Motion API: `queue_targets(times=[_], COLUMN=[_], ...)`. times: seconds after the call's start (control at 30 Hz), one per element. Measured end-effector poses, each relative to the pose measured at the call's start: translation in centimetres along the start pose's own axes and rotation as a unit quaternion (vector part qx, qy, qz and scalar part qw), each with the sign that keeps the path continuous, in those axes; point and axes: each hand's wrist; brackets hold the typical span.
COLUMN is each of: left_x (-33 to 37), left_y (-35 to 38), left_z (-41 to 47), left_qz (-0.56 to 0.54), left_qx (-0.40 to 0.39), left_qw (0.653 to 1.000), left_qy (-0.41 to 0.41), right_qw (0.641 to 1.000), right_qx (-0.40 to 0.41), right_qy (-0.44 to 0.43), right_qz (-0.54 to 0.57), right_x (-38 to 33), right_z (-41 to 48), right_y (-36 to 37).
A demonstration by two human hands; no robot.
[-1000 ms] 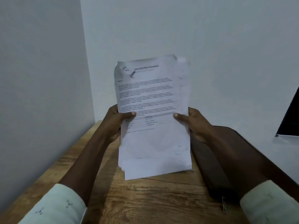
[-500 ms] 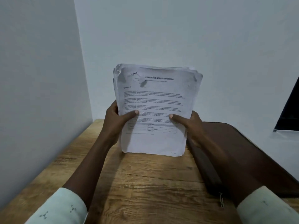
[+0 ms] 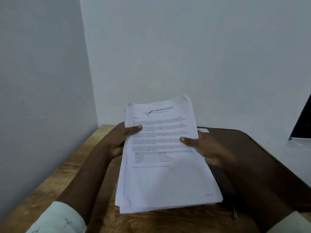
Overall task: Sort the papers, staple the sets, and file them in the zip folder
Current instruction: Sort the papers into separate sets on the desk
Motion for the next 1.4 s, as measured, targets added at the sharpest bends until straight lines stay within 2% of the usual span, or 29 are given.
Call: queue_targets(times=[0.1, 0.23, 0.57, 0.8, 1.1, 1.27, 1.4], left_x=[-2.9, -4.6, -6.3, -6.4, -6.8, -6.9, -6.9], left_y=[0.1, 0.3, -0.2, -0.7, -0.4, -0.5, -0.3], left_z=[0.2, 0.2, 1.7, 1.9, 1.6, 1.9, 2.0], left_qz=[-0.08, -0.131, -0.13, -0.119, -0.082, -0.091, -0.103], left_qx=[0.012, 0.002, 0.06, 0.053, 0.046, 0.052, 0.073], left_qw=[0.997, 0.991, 0.99, 0.991, 0.995, 0.994, 0.992], left_qy=[-0.012, -0.015, -0.009, -0.004, -0.014, -0.025, -0.017], right_qw=[0.999, 0.996, 0.994, 0.966, 0.963, 0.952, 0.955], right_qx=[0.046, 0.079, 0.102, 0.239, 0.242, 0.277, 0.269], right_qy=[-0.011, -0.027, -0.042, -0.098, -0.11, -0.116, -0.109], right_qz=[-0.005, -0.008, -0.023, -0.03, -0.039, -0.063, -0.054], right_x=[2.9, 4.2, 5.5, 4.4, 4.7, 5.2, 5.2], right_z=[0.0, 0.5, 1.1, 1.5, 1.8, 2.0, 1.9], right_y=[0.0, -0.2, 0.0, -0.6, -1.3, -1.6, -1.7])
Point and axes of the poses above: each hand's wrist, its own z-axis towards the middle knuckle, its own y-axis out of the palm, x = y × z, and after that the axes turned 13 degrees about x, right-handed
